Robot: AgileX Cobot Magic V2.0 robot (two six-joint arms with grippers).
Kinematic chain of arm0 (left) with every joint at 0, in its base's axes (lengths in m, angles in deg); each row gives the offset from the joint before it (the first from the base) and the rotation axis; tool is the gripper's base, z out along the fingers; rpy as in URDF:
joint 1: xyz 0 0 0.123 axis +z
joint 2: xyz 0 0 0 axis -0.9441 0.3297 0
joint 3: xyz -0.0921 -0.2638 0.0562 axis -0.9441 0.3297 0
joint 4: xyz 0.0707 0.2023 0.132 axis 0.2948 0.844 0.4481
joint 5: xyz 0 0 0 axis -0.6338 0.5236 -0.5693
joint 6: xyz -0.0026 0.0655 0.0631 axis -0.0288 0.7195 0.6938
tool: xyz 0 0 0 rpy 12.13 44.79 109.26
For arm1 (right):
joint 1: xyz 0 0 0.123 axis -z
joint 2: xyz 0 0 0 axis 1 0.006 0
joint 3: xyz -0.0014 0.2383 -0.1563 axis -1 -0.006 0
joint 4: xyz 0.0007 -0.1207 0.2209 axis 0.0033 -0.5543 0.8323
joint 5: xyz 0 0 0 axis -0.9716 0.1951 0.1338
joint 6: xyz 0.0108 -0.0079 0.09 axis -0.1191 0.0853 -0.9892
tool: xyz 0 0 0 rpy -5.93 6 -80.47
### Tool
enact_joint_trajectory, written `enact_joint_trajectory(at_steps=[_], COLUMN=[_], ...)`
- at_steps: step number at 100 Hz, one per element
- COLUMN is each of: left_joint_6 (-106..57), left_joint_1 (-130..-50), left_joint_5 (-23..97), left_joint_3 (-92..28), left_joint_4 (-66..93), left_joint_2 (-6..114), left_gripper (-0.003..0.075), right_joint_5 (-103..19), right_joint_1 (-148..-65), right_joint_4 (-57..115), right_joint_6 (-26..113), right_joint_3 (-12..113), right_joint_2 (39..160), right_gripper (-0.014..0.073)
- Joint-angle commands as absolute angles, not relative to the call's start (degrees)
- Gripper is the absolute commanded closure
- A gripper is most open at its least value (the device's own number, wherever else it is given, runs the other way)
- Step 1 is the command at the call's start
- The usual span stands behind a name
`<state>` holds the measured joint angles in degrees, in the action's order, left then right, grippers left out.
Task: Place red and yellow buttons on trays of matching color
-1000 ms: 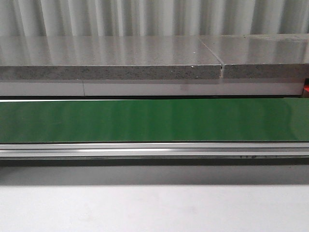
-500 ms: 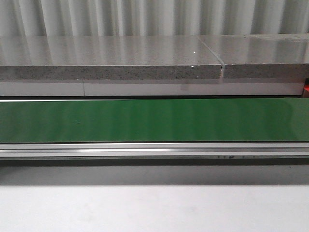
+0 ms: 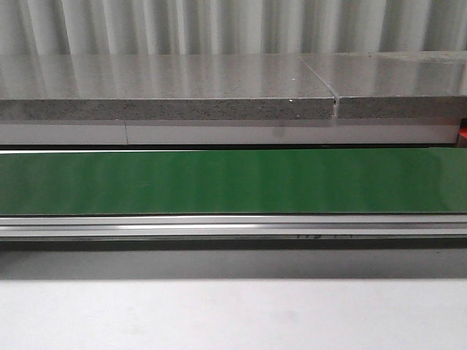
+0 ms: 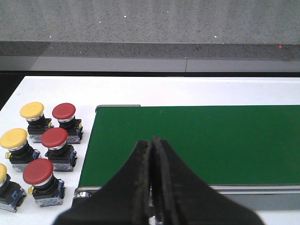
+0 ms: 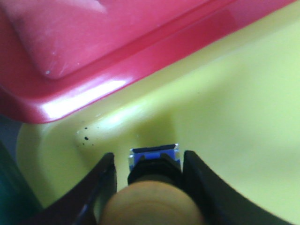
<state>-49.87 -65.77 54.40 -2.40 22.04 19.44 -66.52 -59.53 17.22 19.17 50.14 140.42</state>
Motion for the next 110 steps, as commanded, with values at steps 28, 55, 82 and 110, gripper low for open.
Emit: enact_joint_trajectory(at_steps=[28,55,82,110], left_joint_6=[-49.8,-49.8,-49.8,-49.8], left_joint_1=[-66.2,-66.2,-66.2,-66.2], left_joint_5=[50.2,50.2,50.2,50.2], left_joint_3=[-3.9,-3.9,-3.9,-3.9], left_joint_4=[20.9,20.9,20.9,20.9], left_joint_2=[20.0,20.0,20.0,20.0], left_gripper=[0.0740,0.0740,0.0740,0.0740], right_joint_5=[-64.9,-64.5,-63.7,-62.6], right_joint_1=[-59.1,-59.1,-61.1,-74.2], right_joint_4=[17.2,17.3,18.4,18.4], right_joint_6=[19.2,19.1,19.0,22.4], right_joint_3=[51.4,51.4,51.4,51.3], right_joint_2=[138.3,134.8,123.7,111.8], right_gripper=[-0.0010,-0.0010,-0.0010,-0.0010])
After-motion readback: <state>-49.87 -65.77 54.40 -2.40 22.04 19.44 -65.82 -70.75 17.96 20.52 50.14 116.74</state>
